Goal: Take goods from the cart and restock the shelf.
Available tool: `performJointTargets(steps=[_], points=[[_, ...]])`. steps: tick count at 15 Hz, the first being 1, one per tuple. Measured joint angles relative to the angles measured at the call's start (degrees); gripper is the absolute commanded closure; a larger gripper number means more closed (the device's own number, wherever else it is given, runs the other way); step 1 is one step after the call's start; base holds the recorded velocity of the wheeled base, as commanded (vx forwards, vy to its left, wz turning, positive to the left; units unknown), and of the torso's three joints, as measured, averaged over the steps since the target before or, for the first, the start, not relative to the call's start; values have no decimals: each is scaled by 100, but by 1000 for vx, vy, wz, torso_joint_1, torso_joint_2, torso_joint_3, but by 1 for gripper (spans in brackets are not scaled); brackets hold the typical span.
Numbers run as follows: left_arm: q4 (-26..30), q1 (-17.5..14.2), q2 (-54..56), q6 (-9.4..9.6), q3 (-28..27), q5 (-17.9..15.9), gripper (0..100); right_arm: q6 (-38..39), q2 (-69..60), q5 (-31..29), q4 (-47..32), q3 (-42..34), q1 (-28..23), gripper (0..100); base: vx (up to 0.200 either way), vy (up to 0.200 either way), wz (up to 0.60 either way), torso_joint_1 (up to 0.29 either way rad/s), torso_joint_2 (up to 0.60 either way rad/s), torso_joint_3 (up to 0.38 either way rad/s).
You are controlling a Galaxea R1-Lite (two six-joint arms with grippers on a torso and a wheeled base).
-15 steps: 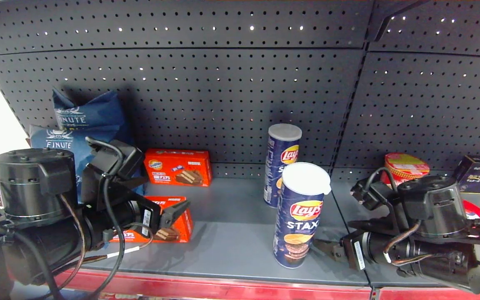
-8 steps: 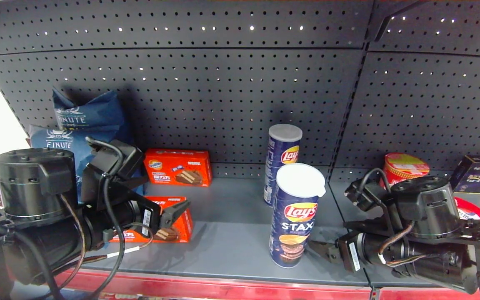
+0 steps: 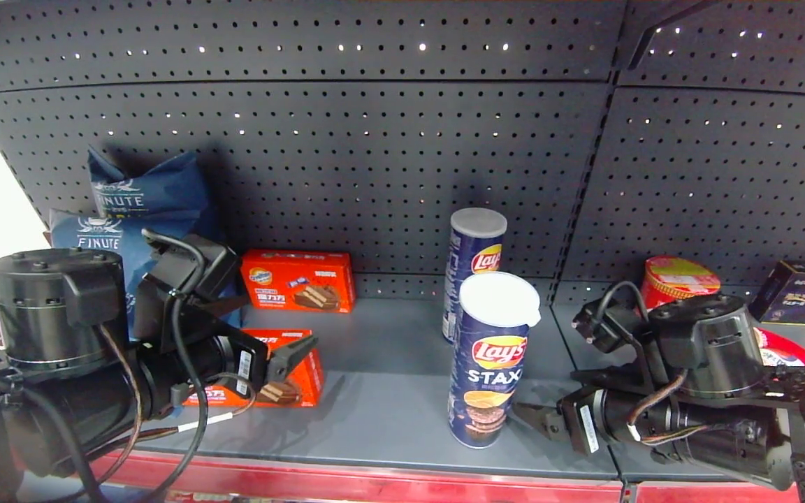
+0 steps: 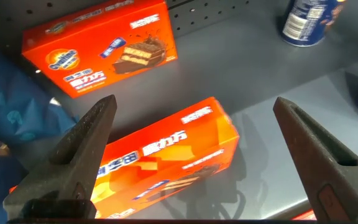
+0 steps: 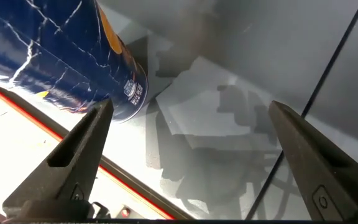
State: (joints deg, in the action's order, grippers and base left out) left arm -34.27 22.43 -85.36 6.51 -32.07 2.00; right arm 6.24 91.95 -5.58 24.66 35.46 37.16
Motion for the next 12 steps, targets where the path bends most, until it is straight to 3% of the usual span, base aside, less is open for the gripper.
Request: performJointTargets(steps=[12], points=[[-7,-55,0,6,63,-37,0,11,66,-22,21,20,82,0,0,0,0,0,0,0]])
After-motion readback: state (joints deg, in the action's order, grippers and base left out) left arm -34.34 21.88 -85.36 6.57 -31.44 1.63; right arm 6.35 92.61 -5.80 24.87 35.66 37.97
